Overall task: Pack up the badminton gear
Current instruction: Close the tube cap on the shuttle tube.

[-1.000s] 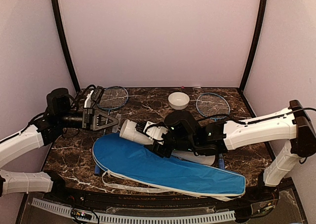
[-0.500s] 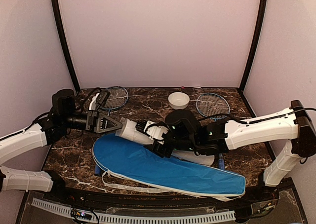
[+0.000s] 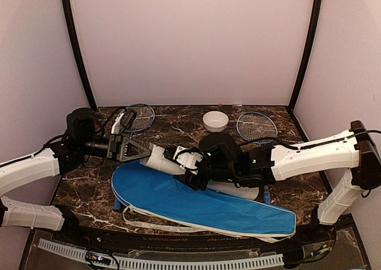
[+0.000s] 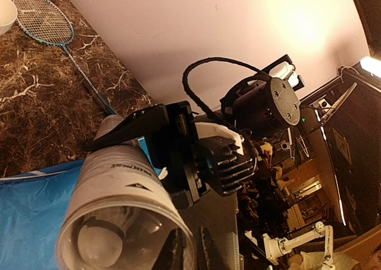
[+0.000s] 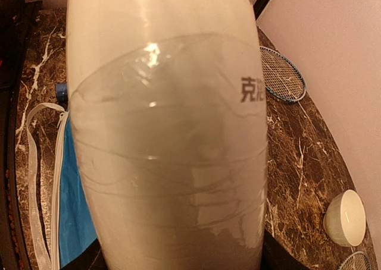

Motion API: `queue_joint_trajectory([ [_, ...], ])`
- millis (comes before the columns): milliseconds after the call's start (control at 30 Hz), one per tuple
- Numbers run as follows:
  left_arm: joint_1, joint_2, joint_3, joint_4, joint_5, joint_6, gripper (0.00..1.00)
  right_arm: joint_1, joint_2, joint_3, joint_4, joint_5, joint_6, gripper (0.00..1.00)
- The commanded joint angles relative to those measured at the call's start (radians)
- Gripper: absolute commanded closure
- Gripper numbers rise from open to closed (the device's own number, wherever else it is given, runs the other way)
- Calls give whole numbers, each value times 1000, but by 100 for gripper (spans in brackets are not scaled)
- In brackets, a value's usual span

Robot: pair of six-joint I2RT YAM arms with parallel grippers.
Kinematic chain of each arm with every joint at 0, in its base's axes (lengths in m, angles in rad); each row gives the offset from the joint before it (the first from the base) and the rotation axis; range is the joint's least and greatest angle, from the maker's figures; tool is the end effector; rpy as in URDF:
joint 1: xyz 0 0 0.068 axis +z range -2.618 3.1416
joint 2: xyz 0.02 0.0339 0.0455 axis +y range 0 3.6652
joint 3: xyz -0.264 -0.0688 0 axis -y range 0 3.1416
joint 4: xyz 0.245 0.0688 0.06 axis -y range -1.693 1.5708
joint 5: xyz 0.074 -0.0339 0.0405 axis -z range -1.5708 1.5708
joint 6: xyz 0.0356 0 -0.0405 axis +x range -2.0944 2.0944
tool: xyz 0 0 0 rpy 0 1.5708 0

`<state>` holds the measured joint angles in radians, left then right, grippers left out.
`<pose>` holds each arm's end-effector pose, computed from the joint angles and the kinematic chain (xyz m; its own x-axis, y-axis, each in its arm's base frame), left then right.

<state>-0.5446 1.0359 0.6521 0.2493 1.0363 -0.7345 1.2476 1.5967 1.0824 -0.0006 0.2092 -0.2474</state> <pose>0.1778 -0.1435 0.2922 -0.7509 0.0556 -0.6581 0.6603 0.0421 -0.7498 0.1227 0.3432 0.2555 0.0614 -0.5708 -0.8188 -0.8820 0.3530 -0.3123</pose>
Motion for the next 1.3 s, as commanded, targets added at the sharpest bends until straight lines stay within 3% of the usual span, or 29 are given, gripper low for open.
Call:
queue_joint_trajectory([
  [0,-13,8,-18,55,21,-13,88,7,-21,32,77,-11,34,38],
  [200,-18,19,-27,77,26,-16,80,8,-25,29,85,-9,37,38],
  [1267,-59,-4,-90,483,-8,-147,78,-8,-84,-21,282,-114,195,38],
])
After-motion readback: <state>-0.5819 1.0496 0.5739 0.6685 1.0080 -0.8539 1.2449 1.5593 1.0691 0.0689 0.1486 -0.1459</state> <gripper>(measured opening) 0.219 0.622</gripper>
